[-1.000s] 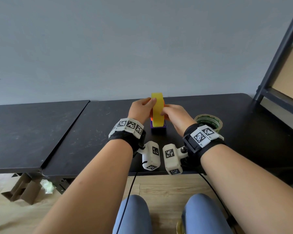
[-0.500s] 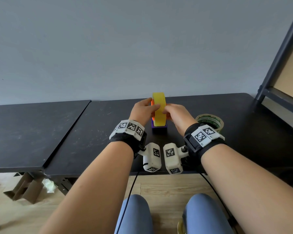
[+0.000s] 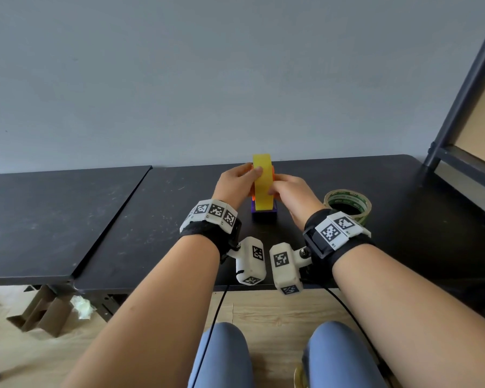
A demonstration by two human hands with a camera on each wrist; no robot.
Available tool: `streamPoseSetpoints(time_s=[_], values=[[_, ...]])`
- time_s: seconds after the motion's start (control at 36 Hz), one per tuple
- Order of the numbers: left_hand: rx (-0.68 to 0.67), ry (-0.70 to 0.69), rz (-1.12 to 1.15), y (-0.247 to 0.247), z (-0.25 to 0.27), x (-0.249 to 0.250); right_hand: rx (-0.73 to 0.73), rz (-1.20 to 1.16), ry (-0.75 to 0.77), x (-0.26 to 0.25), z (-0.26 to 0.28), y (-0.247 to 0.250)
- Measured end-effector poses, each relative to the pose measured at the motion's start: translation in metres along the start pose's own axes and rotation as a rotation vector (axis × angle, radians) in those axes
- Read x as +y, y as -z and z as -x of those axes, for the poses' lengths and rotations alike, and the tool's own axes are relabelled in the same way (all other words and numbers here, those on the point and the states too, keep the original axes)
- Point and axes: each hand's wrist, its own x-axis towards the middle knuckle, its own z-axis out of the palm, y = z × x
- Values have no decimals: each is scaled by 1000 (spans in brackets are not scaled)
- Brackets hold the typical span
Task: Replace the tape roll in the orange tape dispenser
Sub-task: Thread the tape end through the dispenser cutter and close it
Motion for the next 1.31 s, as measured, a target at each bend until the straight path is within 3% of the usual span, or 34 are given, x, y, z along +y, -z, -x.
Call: streamPoseSetpoints(time_s=[0.22,0.75,1.06,1.31], values=[[-33,61,61,2,1,-3,44,-69,-54,-5,-6,-1],[52,-52,-63,-4,3,3,29,13,3,-4,4,0],[-38,54,56,3,6,2,70,-11,-67,-10,3,-4],[-15,52,88,-1,9,2,103,-57,-79,-9,-3,-3]])
